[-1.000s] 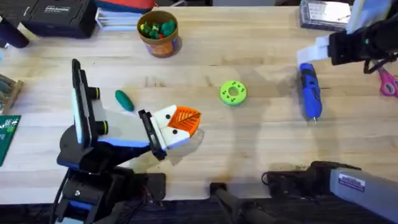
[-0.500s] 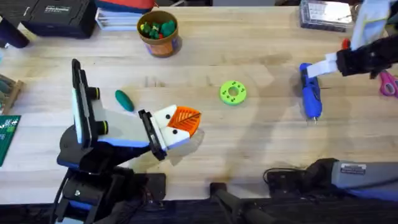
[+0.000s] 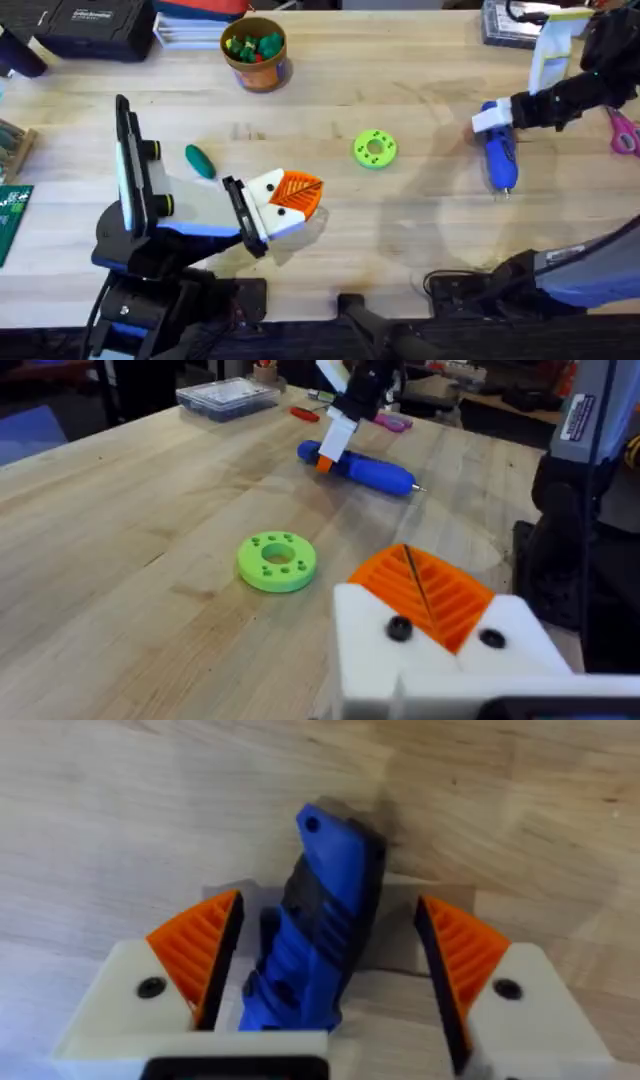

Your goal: Pick up the gripper from the table and insert it into the empty holder that is missing its gripper. Then pick up a screw, insert it into the mounting hole, and use the screwdriver to tighten it. Finally, clean up the table by picking up the vegetable and placing it into the bucket.

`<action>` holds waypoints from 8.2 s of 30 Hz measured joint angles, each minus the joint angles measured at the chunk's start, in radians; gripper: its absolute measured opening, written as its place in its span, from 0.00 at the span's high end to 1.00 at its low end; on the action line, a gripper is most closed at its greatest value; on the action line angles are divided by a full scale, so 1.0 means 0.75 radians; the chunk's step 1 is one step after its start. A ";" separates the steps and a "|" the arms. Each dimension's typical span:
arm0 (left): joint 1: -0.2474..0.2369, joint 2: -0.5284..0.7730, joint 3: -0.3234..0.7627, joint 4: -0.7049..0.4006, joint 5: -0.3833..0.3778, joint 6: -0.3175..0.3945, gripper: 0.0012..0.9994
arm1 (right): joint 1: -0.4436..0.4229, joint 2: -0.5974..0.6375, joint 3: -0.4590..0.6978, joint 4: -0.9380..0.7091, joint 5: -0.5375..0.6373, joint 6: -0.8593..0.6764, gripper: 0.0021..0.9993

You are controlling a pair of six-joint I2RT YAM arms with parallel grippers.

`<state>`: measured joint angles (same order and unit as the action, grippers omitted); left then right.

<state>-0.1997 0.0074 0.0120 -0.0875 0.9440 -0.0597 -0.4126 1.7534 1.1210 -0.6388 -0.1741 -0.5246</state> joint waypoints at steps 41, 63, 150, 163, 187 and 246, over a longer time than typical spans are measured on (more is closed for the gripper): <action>0.000 -0.001 0.000 0.000 0.000 0.000 0.99 | 0.014 -0.797 0.029 -0.048 -0.190 0.279 0.97; 0.000 -0.001 0.000 0.000 0.000 0.000 0.99 | 1.065 -1.360 -0.588 1.210 -0.309 0.756 0.97; 0.000 0.000 0.000 -0.001 0.004 0.000 0.99 | 1.719 -0.868 -0.594 1.958 -0.359 0.795 0.97; 0.000 -0.001 0.000 -0.001 0.004 -0.001 0.99 | 1.719 -0.890 -0.594 1.918 -0.359 0.790 0.97; 0.000 -0.001 0.000 -0.001 0.004 0.000 0.99 | 1.719 -0.890 -0.594 1.897 -0.359 0.743 0.97; -0.007 -0.003 -0.001 0.000 0.013 -0.001 0.99 | 1.476 -0.907 -0.597 1.764 -0.334 0.582 0.97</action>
<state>-0.2050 0.0051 0.0113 -0.0876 0.9535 -0.0601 0.6946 1.0733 0.6735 0.6839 -0.4245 -0.0878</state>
